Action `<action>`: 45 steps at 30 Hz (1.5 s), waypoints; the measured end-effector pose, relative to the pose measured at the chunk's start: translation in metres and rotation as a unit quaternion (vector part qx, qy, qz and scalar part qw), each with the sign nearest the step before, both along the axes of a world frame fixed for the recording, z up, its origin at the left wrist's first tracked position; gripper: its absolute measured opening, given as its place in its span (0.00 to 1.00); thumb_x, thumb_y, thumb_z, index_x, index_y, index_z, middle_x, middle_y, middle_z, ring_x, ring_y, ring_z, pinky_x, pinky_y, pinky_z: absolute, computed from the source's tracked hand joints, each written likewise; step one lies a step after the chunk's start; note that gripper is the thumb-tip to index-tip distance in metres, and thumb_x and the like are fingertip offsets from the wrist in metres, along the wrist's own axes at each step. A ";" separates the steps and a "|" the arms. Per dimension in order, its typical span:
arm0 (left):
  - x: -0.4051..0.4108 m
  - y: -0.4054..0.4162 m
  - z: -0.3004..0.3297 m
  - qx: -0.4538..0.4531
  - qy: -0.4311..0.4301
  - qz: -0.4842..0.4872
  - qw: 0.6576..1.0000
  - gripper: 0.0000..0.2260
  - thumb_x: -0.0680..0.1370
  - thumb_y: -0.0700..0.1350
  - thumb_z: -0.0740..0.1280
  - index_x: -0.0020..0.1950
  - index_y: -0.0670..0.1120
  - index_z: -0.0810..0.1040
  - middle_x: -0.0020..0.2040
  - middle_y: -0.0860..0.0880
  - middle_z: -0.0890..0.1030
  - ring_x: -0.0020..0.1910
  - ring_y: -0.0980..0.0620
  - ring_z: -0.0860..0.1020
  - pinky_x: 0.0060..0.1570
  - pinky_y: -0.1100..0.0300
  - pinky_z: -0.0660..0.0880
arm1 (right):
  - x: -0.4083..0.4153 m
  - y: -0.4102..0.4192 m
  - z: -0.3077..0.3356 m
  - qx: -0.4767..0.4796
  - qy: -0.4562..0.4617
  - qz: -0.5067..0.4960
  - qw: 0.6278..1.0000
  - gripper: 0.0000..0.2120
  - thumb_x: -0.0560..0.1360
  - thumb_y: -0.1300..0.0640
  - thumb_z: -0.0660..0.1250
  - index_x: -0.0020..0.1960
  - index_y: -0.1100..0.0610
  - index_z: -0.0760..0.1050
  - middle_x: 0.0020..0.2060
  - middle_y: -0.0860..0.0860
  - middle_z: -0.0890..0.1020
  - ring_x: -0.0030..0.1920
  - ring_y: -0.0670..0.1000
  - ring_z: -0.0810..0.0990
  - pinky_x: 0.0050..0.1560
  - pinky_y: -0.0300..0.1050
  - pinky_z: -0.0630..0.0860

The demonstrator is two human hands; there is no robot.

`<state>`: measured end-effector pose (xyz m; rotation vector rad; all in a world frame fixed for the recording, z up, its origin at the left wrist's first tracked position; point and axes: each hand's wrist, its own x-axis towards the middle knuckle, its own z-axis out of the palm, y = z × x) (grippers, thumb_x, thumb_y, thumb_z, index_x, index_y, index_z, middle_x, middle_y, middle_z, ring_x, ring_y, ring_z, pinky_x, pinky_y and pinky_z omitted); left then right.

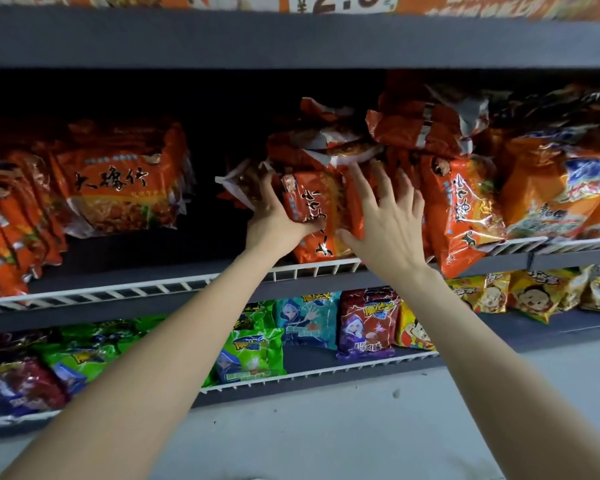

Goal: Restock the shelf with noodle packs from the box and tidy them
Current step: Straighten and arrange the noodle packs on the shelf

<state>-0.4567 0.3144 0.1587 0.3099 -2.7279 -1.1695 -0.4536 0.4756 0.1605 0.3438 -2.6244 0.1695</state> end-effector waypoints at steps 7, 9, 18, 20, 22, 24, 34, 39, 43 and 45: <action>-0.004 -0.016 -0.001 0.134 0.028 -0.013 0.990 0.48 0.68 0.47 0.77 0.75 0.56 0.46 0.70 0.46 0.68 0.63 0.45 0.73 0.57 0.50 0.73 | -0.001 -0.003 -0.002 0.019 -0.021 -0.003 1.000 0.46 0.71 0.46 0.71 0.78 0.49 0.45 0.76 0.56 0.57 0.74 0.65 0.55 0.70 0.63 0.54; -0.004 -0.030 0.002 0.185 0.036 -0.017 0.982 0.47 0.68 0.42 0.77 0.75 0.57 0.48 0.69 0.48 0.69 0.61 0.48 0.73 0.56 0.51 0.73 | -0.002 -0.003 -0.002 0.024 -0.029 -0.003 0.999 0.46 0.72 0.46 0.71 0.78 0.48 0.44 0.76 0.55 0.56 0.74 0.65 0.55 0.71 0.62 0.55; 0.018 -0.101 0.014 0.213 0.078 -0.009 0.974 0.43 0.71 0.38 0.73 0.75 0.62 0.50 0.68 0.52 0.68 0.59 0.53 0.71 0.54 0.53 0.74 | 0.002 -0.014 0.000 0.005 0.016 -0.001 1.000 0.40 0.71 0.47 0.71 0.77 0.54 0.55 0.72 0.61 0.64 0.72 0.66 0.60 0.69 0.66 0.57; 0.028 -0.118 0.016 0.192 0.092 0.002 0.977 0.43 0.72 0.38 0.72 0.75 0.62 0.50 0.67 0.53 0.69 0.59 0.53 0.71 0.50 0.57 0.73 | 0.008 -0.030 0.002 -0.027 0.068 0.035 0.997 0.35 0.72 0.49 0.69 0.74 0.57 0.61 0.70 0.62 0.67 0.69 0.66 0.63 0.68 0.65 0.60; 0.036 -0.136 0.019 0.154 0.097 0.012 0.983 0.43 0.72 0.40 0.73 0.75 0.61 0.49 0.68 0.53 0.69 0.60 0.52 0.71 0.55 0.55 0.71 | 0.013 -0.056 0.005 -0.059 0.091 0.090 0.990 0.30 0.73 0.51 0.68 0.71 0.58 0.65 0.68 0.63 0.68 0.67 0.66 0.66 0.65 0.63 0.66; 0.041 -0.155 0.023 0.115 0.088 0.020 0.989 0.42 0.72 0.43 0.73 0.76 0.61 0.49 0.66 0.55 0.69 0.59 0.54 0.71 0.56 0.57 0.68 | 0.015 -0.086 0.010 -0.081 0.112 0.120 0.983 0.28 0.73 0.49 0.67 0.70 0.57 0.68 0.68 0.63 0.68 0.67 0.66 0.66 0.63 0.61 0.68; 0.063 -0.199 0.057 -0.126 0.119 -0.084 0.981 0.38 0.68 0.43 0.76 0.74 0.53 0.62 0.66 0.54 0.68 0.62 0.57 0.67 0.59 0.66 0.62 | -0.002 -0.185 0.017 -0.281 -0.135 0.274 0.910 0.49 0.65 0.41 0.75 0.77 0.50 0.52 0.69 0.56 0.68 0.66 0.60 0.69 0.61 0.57 0.71; 0.073 -0.223 0.058 0.009 0.037 -0.094 0.995 0.24 0.73 0.61 0.67 0.67 0.66 0.66 0.66 0.60 0.70 0.63 0.60 0.67 0.60 0.65 0.63 | -0.007 -0.174 -0.007 -0.422 -0.216 0.284 0.833 0.40 0.69 0.54 0.76 0.74 0.49 0.58 0.57 0.44 0.77 0.58 0.46 0.77 0.58 0.45 0.76; 0.066 -0.243 0.040 0.062 -0.026 -0.050 0.996 0.18 0.79 0.53 0.61 0.69 0.61 0.66 0.64 0.53 0.72 0.63 0.54 0.70 0.63 0.58 0.66 | -0.015 -0.153 -0.018 -0.485 -0.221 0.258 0.806 0.35 0.69 0.61 0.76 0.69 0.53 0.61 0.54 0.40 0.77 0.54 0.35 0.77 0.58 0.40 0.76; 0.062 -0.243 0.031 0.075 -0.021 -0.027 0.997 0.20 0.76 0.49 0.68 0.66 0.60 0.68 0.59 0.51 0.74 0.59 0.50 0.74 0.60 0.54 0.72 | -0.016 -0.139 -0.019 -0.493 -0.220 0.249 0.804 0.35 0.69 0.63 0.75 0.69 0.56 0.60 0.57 0.45 0.77 0.56 0.38 0.78 0.58 0.40 0.76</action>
